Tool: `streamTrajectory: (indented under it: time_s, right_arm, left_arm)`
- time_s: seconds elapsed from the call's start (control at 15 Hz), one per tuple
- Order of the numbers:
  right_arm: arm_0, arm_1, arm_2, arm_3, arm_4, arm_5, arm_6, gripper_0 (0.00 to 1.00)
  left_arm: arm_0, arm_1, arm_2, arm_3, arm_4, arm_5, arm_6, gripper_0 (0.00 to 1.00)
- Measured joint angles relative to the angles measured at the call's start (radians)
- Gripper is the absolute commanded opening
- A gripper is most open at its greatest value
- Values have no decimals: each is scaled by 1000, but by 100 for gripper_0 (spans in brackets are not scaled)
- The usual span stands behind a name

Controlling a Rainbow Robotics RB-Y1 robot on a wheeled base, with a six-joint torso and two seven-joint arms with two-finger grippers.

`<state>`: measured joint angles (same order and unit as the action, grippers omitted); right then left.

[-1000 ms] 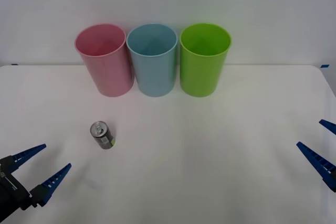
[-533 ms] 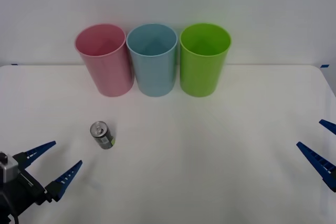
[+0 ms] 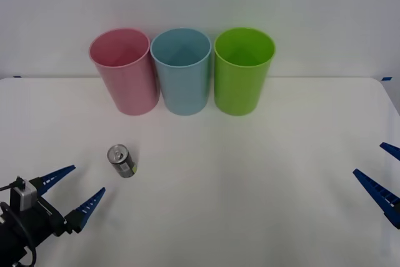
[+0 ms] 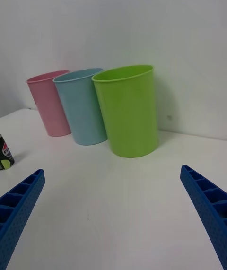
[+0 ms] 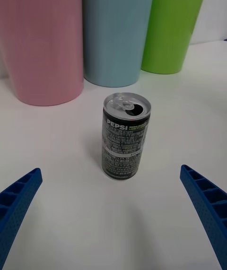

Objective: Grasp the object on the table and drop it into the matching bin: aluminum can to the light blue bin, PET bottle to the pink bin.

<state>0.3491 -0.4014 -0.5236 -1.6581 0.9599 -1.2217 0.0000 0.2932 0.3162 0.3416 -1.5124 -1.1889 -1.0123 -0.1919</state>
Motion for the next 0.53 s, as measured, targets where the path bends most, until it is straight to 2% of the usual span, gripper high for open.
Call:
streamTrajectory:
  time_s: [0.27, 0.53]
  right_arm:
    - [0, 0, 0, 0, 0, 0, 0, 100]
    - [0, 0, 0, 0, 0, 0, 0, 100]
  left_arm:
    - [-42, -28, -11, 49, -7, 7, -15, 100]
    - [-67, -88, -12, 54, -64, 24, -20, 100]
